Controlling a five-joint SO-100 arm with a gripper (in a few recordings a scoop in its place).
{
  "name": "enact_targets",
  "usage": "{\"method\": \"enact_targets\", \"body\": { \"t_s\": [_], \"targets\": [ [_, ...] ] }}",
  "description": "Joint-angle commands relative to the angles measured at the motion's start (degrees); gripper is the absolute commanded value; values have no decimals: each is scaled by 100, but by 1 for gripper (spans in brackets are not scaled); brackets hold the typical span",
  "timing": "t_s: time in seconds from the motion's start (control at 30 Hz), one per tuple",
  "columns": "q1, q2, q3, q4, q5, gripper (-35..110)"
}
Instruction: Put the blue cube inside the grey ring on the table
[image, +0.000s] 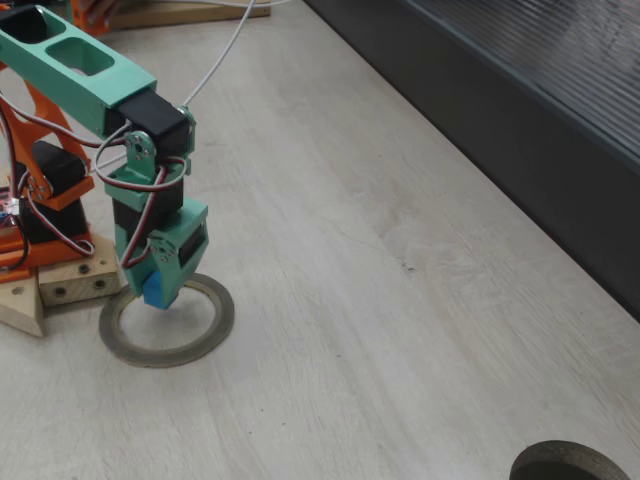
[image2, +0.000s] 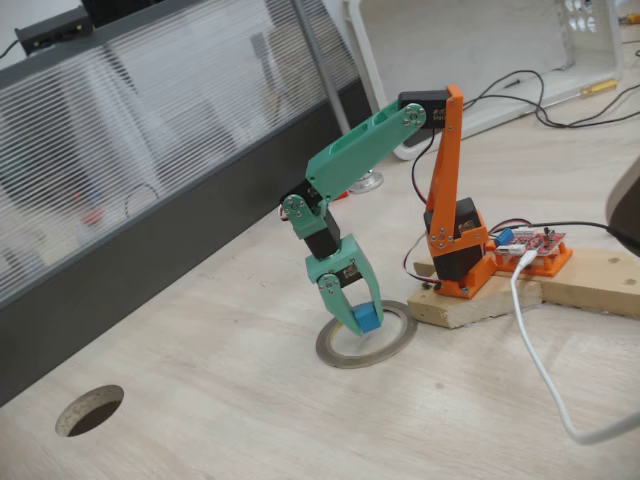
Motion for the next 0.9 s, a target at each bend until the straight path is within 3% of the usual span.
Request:
{"method": "enact_targets", "body": {
  "t_s": [0.0, 0.87],
  "targets": [
    [343, 193, 79, 53, 88, 19],
    [475, 246, 97, 123, 70, 19]
  ]
}}
